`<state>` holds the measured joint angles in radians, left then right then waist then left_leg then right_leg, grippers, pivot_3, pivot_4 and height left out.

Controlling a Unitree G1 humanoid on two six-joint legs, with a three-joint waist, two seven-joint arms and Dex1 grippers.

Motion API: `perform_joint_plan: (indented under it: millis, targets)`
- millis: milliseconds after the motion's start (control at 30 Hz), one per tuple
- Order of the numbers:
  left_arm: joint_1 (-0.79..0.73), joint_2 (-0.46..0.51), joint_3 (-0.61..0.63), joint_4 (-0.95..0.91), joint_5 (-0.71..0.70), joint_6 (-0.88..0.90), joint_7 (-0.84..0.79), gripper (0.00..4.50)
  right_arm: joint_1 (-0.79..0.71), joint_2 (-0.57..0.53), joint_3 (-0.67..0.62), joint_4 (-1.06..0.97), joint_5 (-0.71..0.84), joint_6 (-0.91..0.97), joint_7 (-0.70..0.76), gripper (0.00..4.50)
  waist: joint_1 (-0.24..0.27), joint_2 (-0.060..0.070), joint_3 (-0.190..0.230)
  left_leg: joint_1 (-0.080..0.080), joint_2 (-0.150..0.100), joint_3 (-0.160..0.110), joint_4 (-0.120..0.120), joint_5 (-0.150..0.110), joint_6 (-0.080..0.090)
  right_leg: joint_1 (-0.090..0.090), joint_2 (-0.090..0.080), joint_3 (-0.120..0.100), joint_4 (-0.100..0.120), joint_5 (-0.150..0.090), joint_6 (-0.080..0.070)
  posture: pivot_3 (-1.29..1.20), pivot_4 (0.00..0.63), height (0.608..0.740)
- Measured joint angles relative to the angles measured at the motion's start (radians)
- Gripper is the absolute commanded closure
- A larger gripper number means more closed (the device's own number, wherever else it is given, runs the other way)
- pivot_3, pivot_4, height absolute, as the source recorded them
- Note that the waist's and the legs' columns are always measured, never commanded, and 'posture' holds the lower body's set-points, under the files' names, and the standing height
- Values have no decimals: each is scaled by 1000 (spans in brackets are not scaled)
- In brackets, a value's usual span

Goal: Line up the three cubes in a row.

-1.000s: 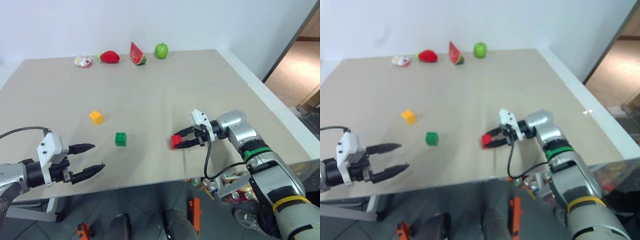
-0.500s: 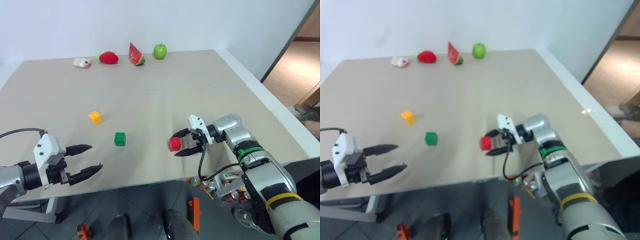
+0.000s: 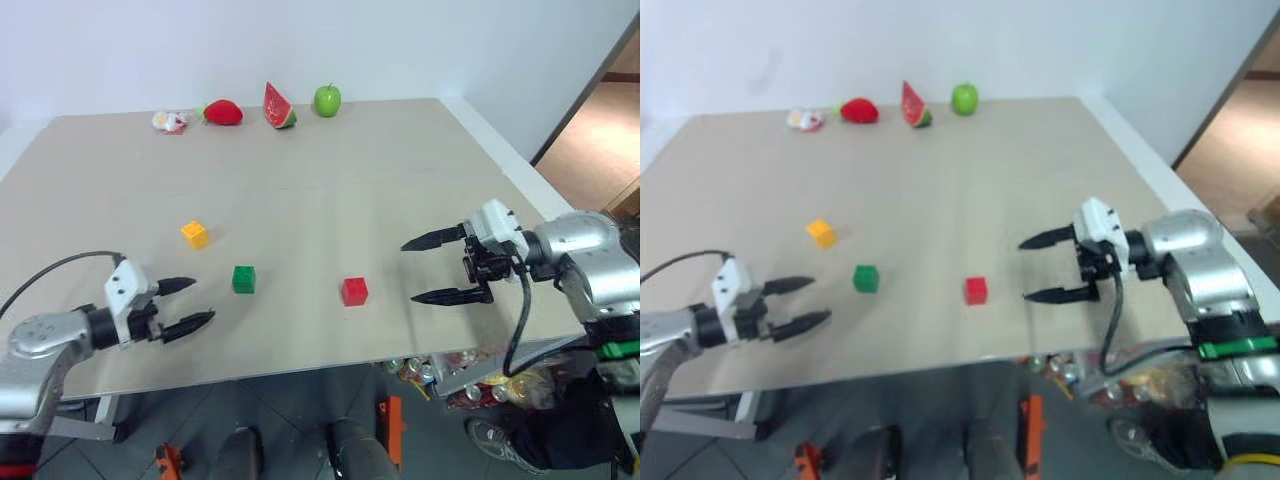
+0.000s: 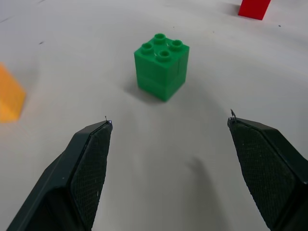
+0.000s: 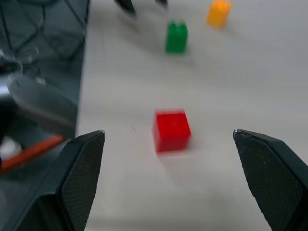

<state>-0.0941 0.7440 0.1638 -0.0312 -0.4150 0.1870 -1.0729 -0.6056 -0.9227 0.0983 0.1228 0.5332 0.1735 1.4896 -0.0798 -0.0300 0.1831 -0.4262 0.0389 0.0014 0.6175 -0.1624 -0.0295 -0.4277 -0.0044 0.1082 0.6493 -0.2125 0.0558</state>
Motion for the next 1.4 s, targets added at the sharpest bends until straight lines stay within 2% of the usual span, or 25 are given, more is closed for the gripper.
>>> perform_joint_plan:
  millis: [167,500,700,967,1000,1067,1233,1267,1400]
  targets:
    - [-199,-72,-107,239,79,-119,-57,503,82,64,-127,-269,148,204,-208,68,7,-1,-1,0,0,-2,2,0,0,2,1,-1,1,1,0,0,150,740]
    - [-447,-123,-177,607,165,-284,-170,503,247,138,-145,-509,236,355,-380,68,9,-2,-1,-6,-2,-3,4,0,0,-1,0,-1,0,1,4,0,150,740]
    - [-489,-170,-195,684,181,-315,-206,503,263,143,-150,-516,247,374,-409,68,8,-2,-1,-6,-2,-3,5,0,0,0,0,-1,0,2,5,0,150,740]
    - [-508,-188,-206,689,181,-314,-247,503,257,145,-150,-510,238,372,-414,68,8,-2,-1,-6,-2,-3,5,0,0,0,0,-1,0,2,5,0,150,740]
    - [-508,-190,-207,692,182,-314,-249,921,250,147,-148,-508,227,367,-413,0,8,-2,-1,-6,-2,-3,5,0,0,0,0,-1,0,2,5,0,150,740]
    - [-508,-192,-207,692,182,-314,-249,1344,245,150,-146,-503,217,362,-411,0,8,-2,-1,-6,-2,-4,5,0,0,0,0,-1,0,2,5,0,150,740]
    - [-508,-194,-207,693,182,-310,-267,3059,242,160,-144,-478,188,352,-401,0,8,-2,-1,-6,-2,-4,5,0,1,0,1,-1,0,2,5,0,150,740]
    - [-508,-194,-207,692,182,-310,-268,3205,242,160,-144,-475,186,351,-401,0,8,-2,-1,-6,-2,-4,5,0,0,0,1,-1,0,2,5,0,150,740]
    - [-508,-193,-208,688,185,-310,-278,3204,242,160,-144,-452,162,342,-394,0,8,-2,-1,-6,-2,-4,5,0,0,0,1,-1,0,2,5,0,150,740]
